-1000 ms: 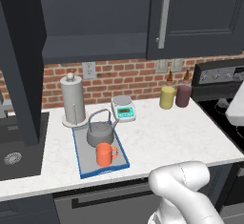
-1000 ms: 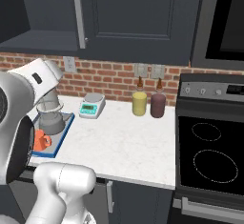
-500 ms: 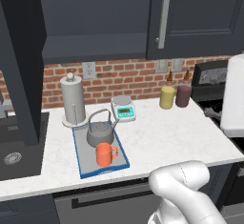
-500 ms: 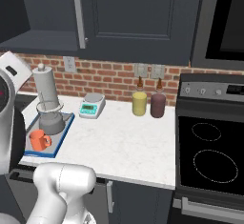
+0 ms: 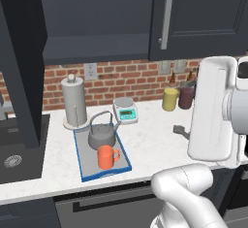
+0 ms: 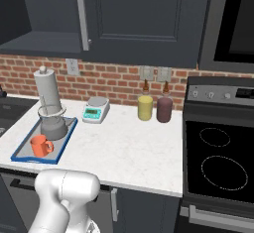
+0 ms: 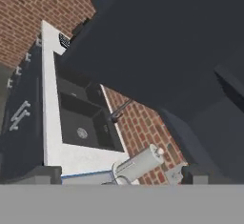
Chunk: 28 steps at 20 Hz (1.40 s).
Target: Pick the kettle from the counter and place it on the tray. Then pick the mug from the cabinet and place it on the tray. Then close the cabinet doors.
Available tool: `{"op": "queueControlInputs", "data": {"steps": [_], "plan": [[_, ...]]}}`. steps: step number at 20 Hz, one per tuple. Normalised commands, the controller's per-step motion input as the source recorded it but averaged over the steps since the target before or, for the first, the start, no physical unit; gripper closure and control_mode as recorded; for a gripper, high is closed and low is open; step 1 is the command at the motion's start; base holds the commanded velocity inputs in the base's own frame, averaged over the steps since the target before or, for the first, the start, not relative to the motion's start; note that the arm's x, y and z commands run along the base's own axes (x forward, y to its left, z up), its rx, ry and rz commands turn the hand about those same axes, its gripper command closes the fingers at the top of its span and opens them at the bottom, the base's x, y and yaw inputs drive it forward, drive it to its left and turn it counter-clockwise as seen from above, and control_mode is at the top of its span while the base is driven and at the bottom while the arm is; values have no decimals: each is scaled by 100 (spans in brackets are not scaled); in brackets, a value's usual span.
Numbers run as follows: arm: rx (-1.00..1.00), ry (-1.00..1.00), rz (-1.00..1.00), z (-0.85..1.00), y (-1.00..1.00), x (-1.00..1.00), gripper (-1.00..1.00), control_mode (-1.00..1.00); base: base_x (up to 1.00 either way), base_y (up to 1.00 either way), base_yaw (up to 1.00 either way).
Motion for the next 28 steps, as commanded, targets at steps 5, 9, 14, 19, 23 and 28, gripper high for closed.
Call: {"op": "queueControlInputs", "data": {"steps": [5,9,14,19,23,28], "plan": [[-17,-20,5,0,65,-1,-100,-100,0,0,0],[-13,-11,12,0,68,-9,-100,-100,0,0,0],[-7,-12,18,12,54,-12,-100,-100,0,0,0],[-7,-10,14,3,55,-5,-100,-100,0,0,0],[-6,-15,2,0,62,-12,-100,-100,0,0,0],[-5,-16,0,3,53,-16,-100,-100,0,0,0]]}}
